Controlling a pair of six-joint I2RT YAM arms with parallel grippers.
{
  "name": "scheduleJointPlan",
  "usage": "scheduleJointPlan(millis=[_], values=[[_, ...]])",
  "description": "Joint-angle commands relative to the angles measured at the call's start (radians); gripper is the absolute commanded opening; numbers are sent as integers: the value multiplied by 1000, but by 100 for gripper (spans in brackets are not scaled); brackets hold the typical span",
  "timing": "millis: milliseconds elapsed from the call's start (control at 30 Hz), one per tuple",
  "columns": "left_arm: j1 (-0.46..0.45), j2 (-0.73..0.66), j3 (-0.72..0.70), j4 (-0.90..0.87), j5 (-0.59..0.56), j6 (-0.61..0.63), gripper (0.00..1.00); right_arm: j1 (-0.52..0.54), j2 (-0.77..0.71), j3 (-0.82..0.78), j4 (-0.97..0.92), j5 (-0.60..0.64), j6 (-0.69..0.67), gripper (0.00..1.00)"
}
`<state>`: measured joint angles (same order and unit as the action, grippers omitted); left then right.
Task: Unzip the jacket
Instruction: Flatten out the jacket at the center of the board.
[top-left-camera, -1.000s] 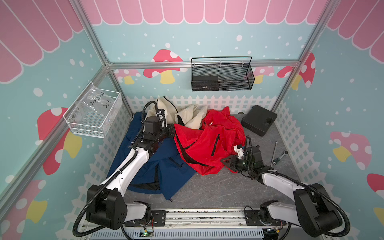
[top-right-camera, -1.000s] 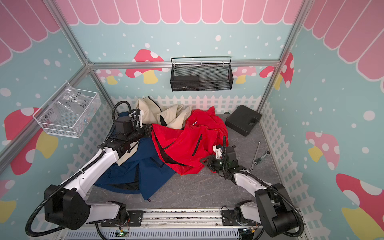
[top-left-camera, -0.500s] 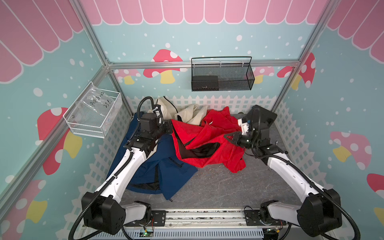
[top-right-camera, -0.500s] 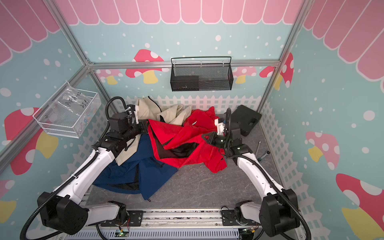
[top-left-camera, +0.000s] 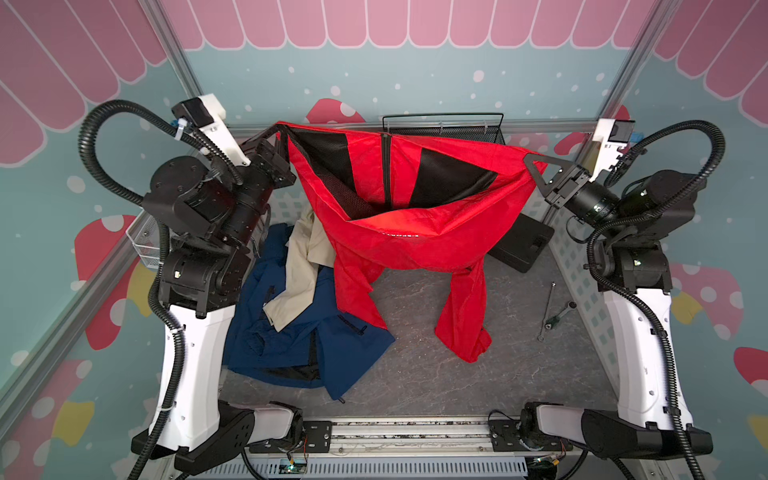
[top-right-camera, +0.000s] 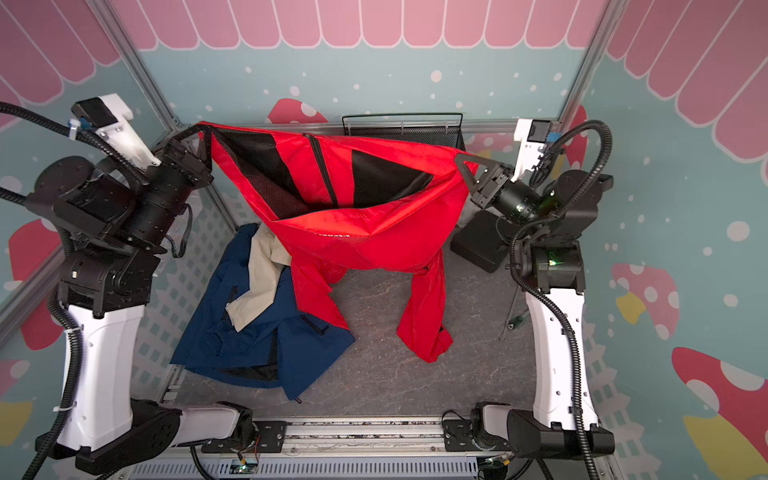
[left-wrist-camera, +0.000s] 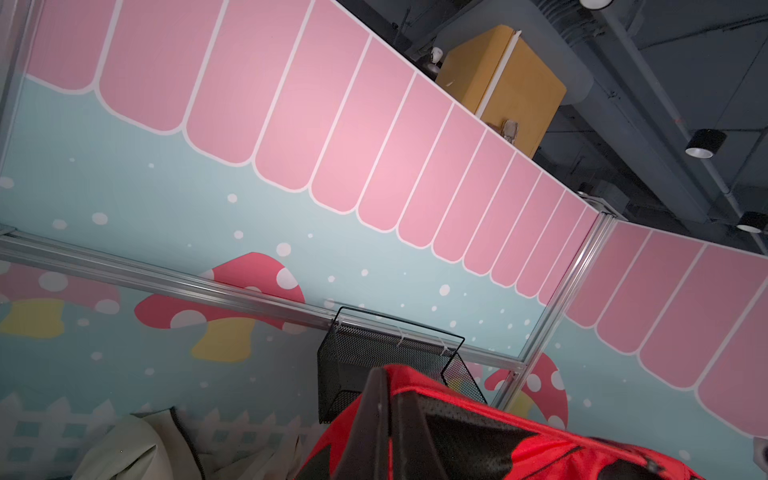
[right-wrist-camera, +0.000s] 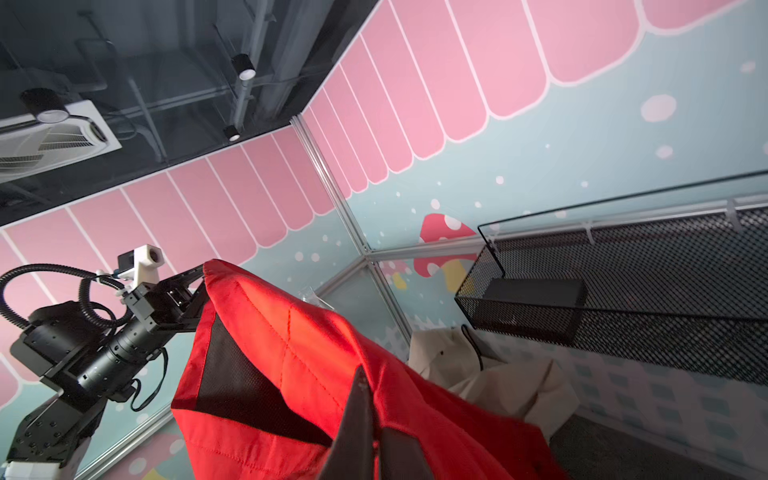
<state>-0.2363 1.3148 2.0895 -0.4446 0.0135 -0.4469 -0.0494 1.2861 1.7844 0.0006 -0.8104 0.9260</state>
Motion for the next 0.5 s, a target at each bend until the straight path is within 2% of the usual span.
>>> scheduleJointPlan(millis=[0,67,200,467], values=[[20,-120,-52,178,2,-60,0,-25,-56,47,151,39,43,0],[19,-187,-88,245,3,-63,0,-24,-118,35,186,95,13,0],[20,-236,-70,293,5,-95,0,-25,-184,36,231,189,-5,0],[20,-182,-99,439,56,-192,0,-25,-190,0,258,306,-86,0]])
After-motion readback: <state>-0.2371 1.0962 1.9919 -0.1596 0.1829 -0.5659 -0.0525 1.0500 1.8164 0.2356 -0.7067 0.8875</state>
